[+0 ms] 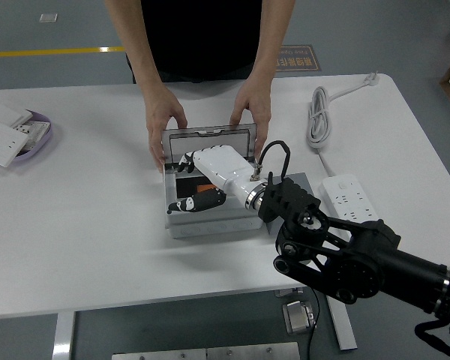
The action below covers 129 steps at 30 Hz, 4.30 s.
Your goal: Pick up the cylinder from the cube,place it in the box,flap close box
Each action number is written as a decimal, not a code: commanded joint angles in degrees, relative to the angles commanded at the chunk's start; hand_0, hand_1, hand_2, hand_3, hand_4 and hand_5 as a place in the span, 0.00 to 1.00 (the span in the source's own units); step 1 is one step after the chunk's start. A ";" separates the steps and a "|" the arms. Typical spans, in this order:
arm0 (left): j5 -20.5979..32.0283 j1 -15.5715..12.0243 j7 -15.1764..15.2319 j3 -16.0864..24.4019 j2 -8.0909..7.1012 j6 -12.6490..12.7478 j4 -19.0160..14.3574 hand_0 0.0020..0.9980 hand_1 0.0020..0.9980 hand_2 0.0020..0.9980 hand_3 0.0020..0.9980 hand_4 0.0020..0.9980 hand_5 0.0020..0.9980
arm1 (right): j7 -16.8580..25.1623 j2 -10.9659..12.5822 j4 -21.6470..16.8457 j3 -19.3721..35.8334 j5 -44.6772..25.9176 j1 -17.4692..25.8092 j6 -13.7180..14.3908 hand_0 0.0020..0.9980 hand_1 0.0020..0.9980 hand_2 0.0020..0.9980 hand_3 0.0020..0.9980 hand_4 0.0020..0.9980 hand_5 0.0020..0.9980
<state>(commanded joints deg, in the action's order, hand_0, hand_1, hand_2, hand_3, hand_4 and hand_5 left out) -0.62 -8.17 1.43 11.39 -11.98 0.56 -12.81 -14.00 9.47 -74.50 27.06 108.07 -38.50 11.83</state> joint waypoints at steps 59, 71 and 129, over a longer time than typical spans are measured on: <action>-1.88 0.11 0.05 1.37 -0.24 0.07 -0.23 0.63 0.65 0.63 0.67 0.72 0.25 | -5.40 10.66 -12.15 -5.09 -10.25 -3.07 -3.67 0.63 0.62 0.64 0.67 0.90 0.56; -0.62 -0.54 0.02 -0.04 -0.13 0.08 -0.13 0.63 0.65 0.63 0.67 0.72 0.25 | 1.67 14.95 -17.21 13.93 -16.04 8.34 1.62 0.63 0.62 0.64 0.67 0.89 0.57; 0.81 1.59 -0.08 -4.93 -2.32 -0.07 -0.21 0.63 0.65 0.63 0.67 0.72 0.25 | 15.52 13.49 -9.14 34.93 -27.65 20.91 7.64 0.61 0.61 0.60 0.64 0.85 0.57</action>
<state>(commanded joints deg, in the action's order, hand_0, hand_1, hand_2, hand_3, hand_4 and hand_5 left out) 0.19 -6.58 1.35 6.47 -14.30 0.49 -13.02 1.52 22.96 -83.64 61.99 80.42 -17.59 19.47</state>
